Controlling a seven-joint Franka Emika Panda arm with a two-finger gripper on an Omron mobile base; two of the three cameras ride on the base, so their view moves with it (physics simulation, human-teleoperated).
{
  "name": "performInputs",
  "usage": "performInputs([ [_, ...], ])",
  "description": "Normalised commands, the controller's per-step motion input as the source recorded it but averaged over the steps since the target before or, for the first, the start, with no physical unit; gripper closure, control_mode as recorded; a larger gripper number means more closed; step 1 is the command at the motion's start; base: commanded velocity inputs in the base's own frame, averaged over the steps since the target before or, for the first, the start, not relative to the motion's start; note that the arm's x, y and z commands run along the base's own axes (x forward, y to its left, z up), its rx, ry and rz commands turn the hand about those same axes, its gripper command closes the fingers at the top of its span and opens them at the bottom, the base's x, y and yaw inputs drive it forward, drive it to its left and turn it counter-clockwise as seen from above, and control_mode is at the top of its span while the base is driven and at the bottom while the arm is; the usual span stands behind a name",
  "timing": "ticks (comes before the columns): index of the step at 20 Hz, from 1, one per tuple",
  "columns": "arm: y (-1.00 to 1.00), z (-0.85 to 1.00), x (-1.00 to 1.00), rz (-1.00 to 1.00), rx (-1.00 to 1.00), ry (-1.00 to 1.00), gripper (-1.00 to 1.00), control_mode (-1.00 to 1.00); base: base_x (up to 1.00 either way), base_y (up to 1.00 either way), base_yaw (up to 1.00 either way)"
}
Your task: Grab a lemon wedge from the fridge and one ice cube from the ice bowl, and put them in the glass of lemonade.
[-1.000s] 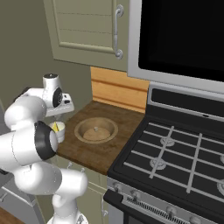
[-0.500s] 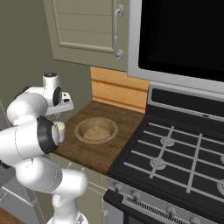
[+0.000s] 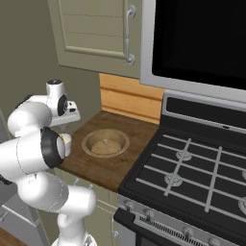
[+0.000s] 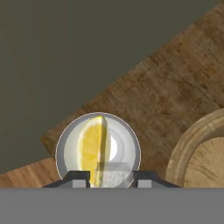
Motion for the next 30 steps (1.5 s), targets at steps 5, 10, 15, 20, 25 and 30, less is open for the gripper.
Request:
performInputs([
  [5, -0.06, 0.0, 0.0, 0.0, 0.0, 0.0, -1.0, -1.0, 0.0, 0.0, 0.0],
  [10, -0.06, 0.0, -0.02, 0.0, 0.0, 0.0, -1.0, -1.0, 0.0, 0.0, 0.0],
  [15, 0.0, 0.0, -0.29, 0.0, 0.0, -0.02, -1.0, -1.0, 0.0, 0.0, 0.0],
  [20, -0.05, 0.0, -0.39, 0.0, 0.0, -0.08, -1.0, -1.0, 0.0, 0.0, 0.0],
  [25, -0.21, 0.01, -0.67, 0.0, 0.07, -0.13, -1.0, -1.0, 0.0, 0.0, 0.0],
  [30, -0.29, 0.29, -0.82, -0.02, 0.13, -0.16, -1.0, -1.0, 0.0, 0.0, 0.0],
])
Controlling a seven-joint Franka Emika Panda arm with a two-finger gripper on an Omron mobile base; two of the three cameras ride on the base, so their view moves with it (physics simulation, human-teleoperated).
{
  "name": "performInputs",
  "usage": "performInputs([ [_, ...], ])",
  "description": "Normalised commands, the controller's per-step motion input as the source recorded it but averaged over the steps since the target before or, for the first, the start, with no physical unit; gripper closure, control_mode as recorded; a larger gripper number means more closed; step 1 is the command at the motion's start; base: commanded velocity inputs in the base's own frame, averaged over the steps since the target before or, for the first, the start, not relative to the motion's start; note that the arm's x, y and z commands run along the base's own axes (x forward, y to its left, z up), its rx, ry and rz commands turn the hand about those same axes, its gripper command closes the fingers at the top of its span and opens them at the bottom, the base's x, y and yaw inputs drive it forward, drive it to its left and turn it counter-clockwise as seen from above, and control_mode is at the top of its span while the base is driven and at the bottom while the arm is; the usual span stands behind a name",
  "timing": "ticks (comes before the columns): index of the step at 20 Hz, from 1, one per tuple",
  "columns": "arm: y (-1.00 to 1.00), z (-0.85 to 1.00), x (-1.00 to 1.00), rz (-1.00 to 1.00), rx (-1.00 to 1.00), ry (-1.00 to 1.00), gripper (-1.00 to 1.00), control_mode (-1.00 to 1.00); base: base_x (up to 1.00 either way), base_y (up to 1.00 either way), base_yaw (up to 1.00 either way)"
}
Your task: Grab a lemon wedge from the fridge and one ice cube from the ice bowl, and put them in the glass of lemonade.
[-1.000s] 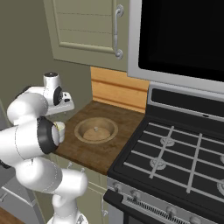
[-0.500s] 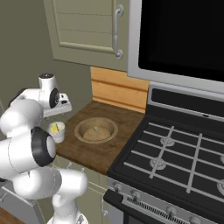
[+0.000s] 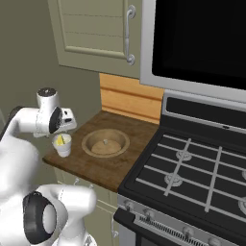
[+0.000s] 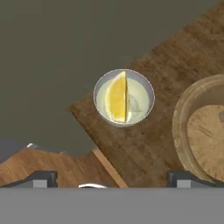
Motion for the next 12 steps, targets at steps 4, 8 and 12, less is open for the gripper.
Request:
performInputs([
  [4, -0.46, 0.33, -0.65, -0.07, 0.15, -0.07, -1.0, -1.0, 0.0, 0.0, 0.0],
  [8, -0.41, 0.26, -0.65, -0.1, 0.13, -0.05, -1.0, -1.0, 0.0, 0.0, 0.0],
  [12, -0.54, 0.3, -0.41, -0.08, 0.13, 0.0, -1.0, -1.0, 0.0, 0.0, 0.0],
])
